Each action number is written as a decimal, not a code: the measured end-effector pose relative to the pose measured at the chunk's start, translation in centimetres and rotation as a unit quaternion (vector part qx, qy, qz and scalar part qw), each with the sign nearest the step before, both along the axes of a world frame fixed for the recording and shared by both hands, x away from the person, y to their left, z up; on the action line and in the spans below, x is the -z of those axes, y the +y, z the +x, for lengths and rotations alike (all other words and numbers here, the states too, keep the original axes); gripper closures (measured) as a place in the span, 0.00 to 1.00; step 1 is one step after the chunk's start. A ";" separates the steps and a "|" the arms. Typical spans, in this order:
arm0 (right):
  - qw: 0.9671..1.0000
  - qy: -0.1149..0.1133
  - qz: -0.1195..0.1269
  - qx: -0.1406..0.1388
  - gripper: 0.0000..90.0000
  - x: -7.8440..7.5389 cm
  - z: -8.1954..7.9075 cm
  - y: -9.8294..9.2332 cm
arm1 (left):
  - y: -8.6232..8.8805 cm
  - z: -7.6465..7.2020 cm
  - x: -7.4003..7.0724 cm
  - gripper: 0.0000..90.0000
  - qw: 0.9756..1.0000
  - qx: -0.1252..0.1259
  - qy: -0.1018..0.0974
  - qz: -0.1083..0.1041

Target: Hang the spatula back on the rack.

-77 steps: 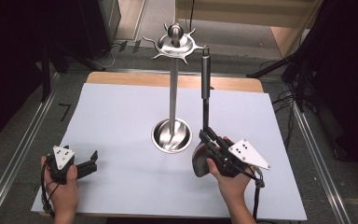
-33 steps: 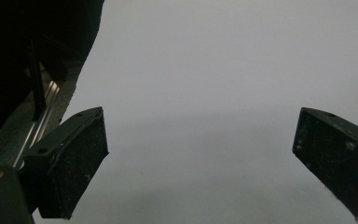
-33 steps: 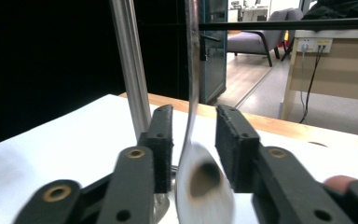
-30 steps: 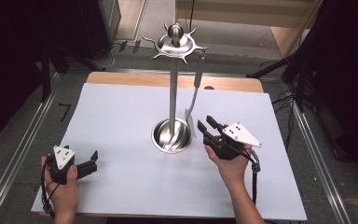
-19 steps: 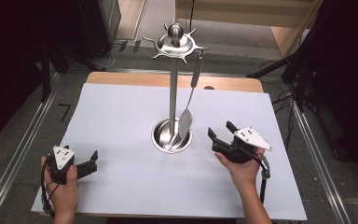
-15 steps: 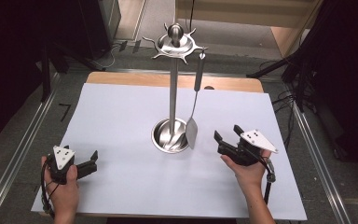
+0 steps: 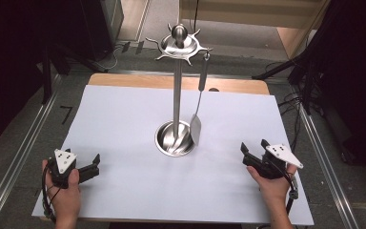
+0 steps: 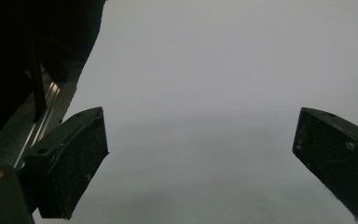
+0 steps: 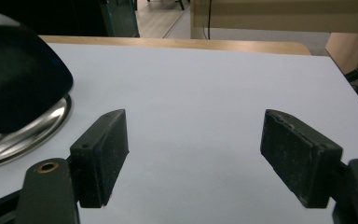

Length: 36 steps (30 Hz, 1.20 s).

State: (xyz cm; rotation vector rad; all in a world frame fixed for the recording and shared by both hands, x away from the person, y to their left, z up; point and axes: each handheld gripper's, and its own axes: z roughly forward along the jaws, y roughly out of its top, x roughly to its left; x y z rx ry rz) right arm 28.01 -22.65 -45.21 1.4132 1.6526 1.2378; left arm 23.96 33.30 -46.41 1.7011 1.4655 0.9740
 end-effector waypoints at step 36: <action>0.997 0.037 -0.017 0.072 0.23 3.0 -3.8 -7.0 | 0.1 -0.1 0.0 0.04 1.000 0.000 -0.003 -0.005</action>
